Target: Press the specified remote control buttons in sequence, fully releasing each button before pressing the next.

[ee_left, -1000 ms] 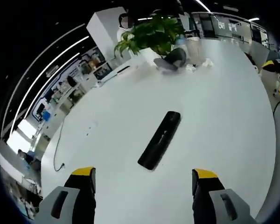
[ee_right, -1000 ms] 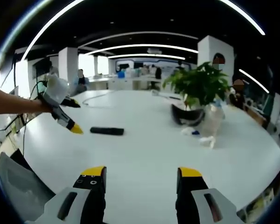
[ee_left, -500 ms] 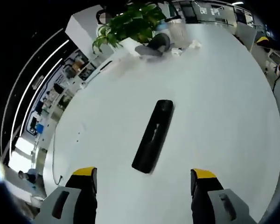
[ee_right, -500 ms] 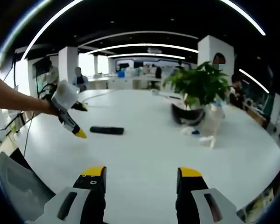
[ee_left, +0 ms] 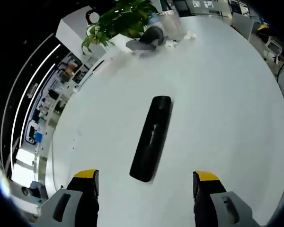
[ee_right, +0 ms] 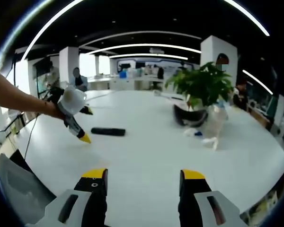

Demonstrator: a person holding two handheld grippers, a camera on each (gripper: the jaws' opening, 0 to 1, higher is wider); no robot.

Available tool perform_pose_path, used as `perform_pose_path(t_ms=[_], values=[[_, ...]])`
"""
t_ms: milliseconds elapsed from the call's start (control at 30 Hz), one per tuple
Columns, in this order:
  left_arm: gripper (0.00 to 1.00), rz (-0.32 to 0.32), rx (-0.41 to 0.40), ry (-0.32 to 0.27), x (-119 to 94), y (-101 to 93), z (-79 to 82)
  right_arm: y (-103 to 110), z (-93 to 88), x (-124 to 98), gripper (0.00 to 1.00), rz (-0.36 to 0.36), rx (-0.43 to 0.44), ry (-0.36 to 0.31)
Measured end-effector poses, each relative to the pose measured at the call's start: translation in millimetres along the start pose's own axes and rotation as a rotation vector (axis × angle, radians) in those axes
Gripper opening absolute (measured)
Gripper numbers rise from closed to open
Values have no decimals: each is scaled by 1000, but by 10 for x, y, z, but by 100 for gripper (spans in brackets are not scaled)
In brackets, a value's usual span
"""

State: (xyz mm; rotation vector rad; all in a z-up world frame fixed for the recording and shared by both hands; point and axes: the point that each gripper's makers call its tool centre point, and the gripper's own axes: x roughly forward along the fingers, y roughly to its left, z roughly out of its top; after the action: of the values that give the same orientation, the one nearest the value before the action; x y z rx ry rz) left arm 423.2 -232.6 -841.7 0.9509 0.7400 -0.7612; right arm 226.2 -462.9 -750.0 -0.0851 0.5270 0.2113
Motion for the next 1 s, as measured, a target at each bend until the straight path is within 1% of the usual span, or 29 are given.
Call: perform_pose_path(t_ms=[67, 100, 167, 300, 400, 433, 467, 500, 567, 600, 667, 700, 733, 767, 867, 900, 1000], values=[[84, 5, 21, 7, 18, 9, -4, -1, -5, 2, 59, 0, -1, 3], [84, 4, 17, -3, 12, 18, 19, -1, -6, 2, 59, 0, -1, 3], [83, 1, 25, 2, 16, 37, 31, -3, -5, 1, 59, -2, -1, 3], [82, -30, 33, 13, 27, 19, 37, -5, -12, 4, 59, -3, -4, 7], [76, -88, 23, 25, 48, -39, 23, 4, -15, 5, 58, 0, -4, 8], [72, -118, 14, 32, 56, -78, 11, 4, -17, 5, 58, -1, -6, 9], [69, -168, -6, 45, 63, -132, -2, 8, -17, 4, 58, 1, -6, 9], [66, -186, -20, 52, 71, -146, -10, 12, -13, 3, 58, 2, -5, 6], [68, -170, -3, 53, 93, -89, 1, 11, -5, 0, 58, 2, -4, 2], [70, -173, 21, 48, 97, -79, 11, 10, -6, 0, 58, 2, -4, 3], [73, -187, 32, 49, 111, -72, 19, 11, -8, 0, 58, 2, -5, 3], [73, -195, 29, 51, 120, -64, 18, 11, -5, -1, 58, 2, -5, 1], [74, -223, 11, 58, 139, -66, 4, 12, -4, -1, 58, 3, -4, 1], [75, -233, 1, 62, 151, -58, -4, 13, -3, -2, 58, 3, -3, 0], [84, -244, -20, 67, 197, 17, -20, 15, -3, 1, 58, 5, -5, 1], [86, -257, -24, 67, 213, 21, -24, 15, -4, 2, 58, 5, -5, 1], [87, -306, -60, 82, 242, -3, -51, 14, -10, 6, 58, 5, -5, 5]])
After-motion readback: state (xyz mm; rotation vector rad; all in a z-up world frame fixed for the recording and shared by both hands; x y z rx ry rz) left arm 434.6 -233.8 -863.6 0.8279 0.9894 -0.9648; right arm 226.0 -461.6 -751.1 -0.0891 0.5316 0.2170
